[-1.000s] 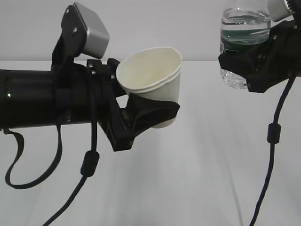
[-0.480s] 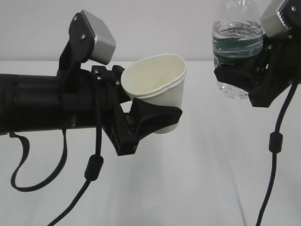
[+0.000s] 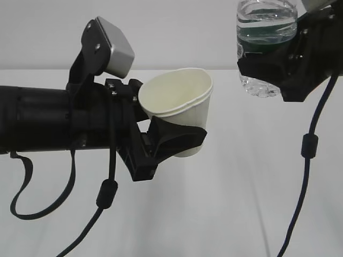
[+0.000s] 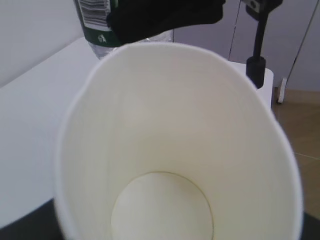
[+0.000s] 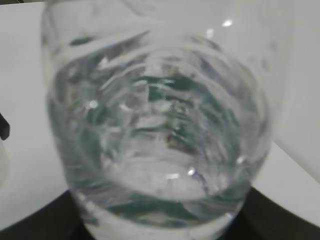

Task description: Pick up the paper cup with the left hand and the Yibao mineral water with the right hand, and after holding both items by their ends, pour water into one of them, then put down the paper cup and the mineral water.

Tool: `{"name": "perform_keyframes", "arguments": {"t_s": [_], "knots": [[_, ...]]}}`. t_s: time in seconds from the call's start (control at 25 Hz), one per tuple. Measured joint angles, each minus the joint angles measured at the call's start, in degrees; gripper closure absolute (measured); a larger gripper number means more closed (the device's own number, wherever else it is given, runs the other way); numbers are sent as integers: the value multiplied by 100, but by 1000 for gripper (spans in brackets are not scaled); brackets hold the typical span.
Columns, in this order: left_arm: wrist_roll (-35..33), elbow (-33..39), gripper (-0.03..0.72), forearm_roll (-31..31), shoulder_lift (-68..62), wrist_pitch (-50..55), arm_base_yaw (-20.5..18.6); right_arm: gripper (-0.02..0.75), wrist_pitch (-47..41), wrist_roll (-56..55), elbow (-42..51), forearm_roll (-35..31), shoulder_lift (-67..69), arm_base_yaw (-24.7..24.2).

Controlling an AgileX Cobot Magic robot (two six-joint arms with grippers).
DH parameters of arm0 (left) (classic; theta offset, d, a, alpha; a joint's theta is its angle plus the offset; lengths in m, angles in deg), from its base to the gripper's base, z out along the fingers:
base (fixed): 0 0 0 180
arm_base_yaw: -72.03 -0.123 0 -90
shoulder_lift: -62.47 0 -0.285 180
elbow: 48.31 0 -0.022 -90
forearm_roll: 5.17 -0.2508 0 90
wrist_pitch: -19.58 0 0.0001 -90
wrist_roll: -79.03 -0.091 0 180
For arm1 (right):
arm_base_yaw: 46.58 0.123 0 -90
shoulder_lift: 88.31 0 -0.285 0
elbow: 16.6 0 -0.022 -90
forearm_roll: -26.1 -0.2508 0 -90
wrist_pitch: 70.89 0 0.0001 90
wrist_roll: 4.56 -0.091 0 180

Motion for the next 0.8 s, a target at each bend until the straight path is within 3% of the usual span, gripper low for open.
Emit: {"name": "perform_keyframes", "arguments": {"t_s": [0.24, 0.8], "knots": [[156, 0, 231, -90, 0, 44, 0, 330, 0, 0, 0, 0, 0, 218], [305, 0, 235, -245, 0, 113, 0, 330, -234, 562, 0, 0, 0, 218]]}}
